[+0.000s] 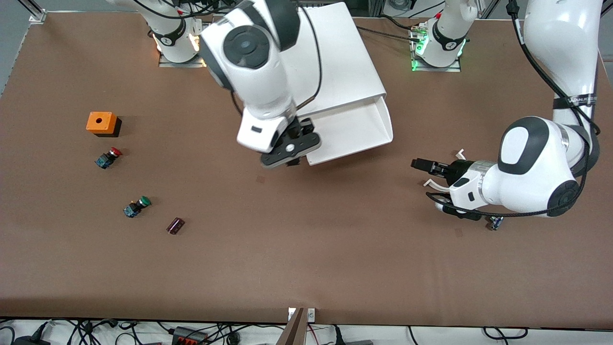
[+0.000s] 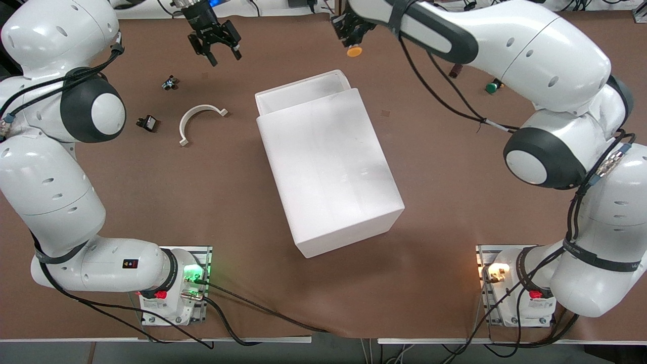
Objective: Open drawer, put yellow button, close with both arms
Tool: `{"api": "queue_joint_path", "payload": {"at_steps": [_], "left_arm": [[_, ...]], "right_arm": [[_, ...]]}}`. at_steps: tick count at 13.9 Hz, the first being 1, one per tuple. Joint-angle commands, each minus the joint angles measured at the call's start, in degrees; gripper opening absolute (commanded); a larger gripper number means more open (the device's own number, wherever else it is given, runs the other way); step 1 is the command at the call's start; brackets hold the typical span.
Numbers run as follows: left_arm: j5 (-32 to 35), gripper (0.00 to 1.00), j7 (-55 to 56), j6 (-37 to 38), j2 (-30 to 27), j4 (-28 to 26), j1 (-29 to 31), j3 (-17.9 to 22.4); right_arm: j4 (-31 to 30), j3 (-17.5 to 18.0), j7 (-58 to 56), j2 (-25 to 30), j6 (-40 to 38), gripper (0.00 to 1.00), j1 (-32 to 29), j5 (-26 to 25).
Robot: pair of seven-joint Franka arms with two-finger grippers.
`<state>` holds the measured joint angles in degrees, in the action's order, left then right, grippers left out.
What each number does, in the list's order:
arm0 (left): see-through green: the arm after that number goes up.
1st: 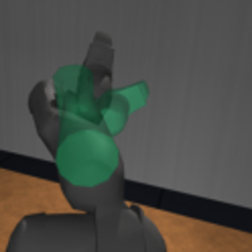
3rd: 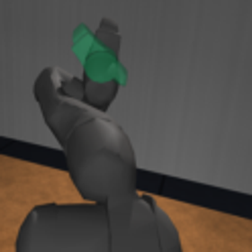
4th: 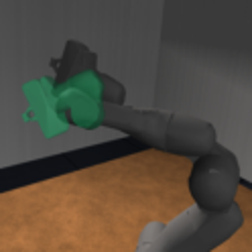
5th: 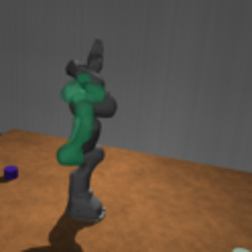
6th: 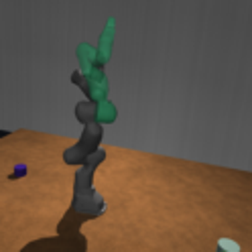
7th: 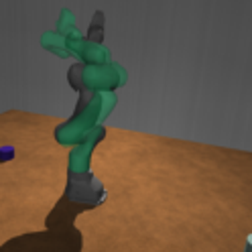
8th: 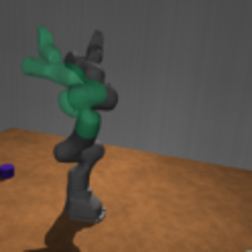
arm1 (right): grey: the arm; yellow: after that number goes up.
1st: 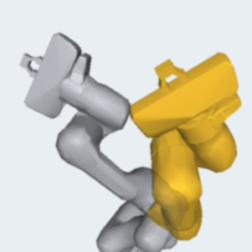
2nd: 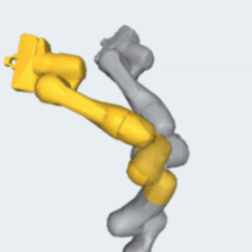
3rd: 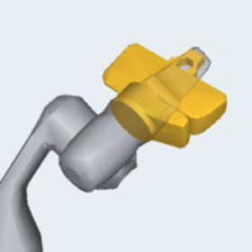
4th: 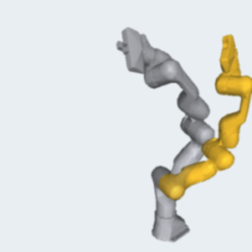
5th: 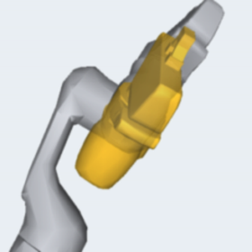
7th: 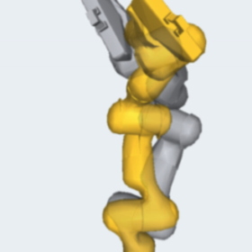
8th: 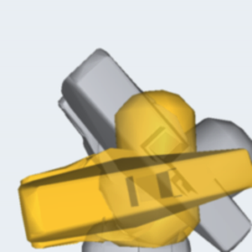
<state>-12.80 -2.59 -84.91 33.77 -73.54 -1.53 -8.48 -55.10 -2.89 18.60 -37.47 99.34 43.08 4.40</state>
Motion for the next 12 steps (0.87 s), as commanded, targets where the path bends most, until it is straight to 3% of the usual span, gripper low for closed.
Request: {"api": "queue_joint_path", "payload": {"at_steps": [1, 4, 7, 9, 12], "left_arm": [[11.8, 1.00, 2.1, 1.1, -1.5, 5.1, -1.8, 0.0], [16.6, 1.00, 2.1, 2.7, -1.4, 13.1, -3.0, 0.3], [16.9, 1.00, 2.1, 3.3, -3.6, 11.4, -1.9, 0.7], [16.7, 1.00, 2.1, -0.8, -8.2, 4.5, -0.8, 0.3], [16.4, 1.00, 2.1, -12.5, -19.7, -14.4, 0.7, 0.2]], "right_arm": [[0.8, -0.3, 3.7, -0.9, 0.5, 0.00, 2.3, -0.4], [0.8, -0.3, 7.2, -2.5, 2.2, 0.00, 5.2, -0.5], [0.8, -0.4, 7.5, -4.2, 3.1, 0.00, 6.6, -0.5], [0.8, -0.2, 7.8, -4.8, 4.3, 0.00, 7.3, -0.4], [0.8, -0.3, 9.7, -6.4, 5.7, 0.00, 8.4, -0.5]]}}
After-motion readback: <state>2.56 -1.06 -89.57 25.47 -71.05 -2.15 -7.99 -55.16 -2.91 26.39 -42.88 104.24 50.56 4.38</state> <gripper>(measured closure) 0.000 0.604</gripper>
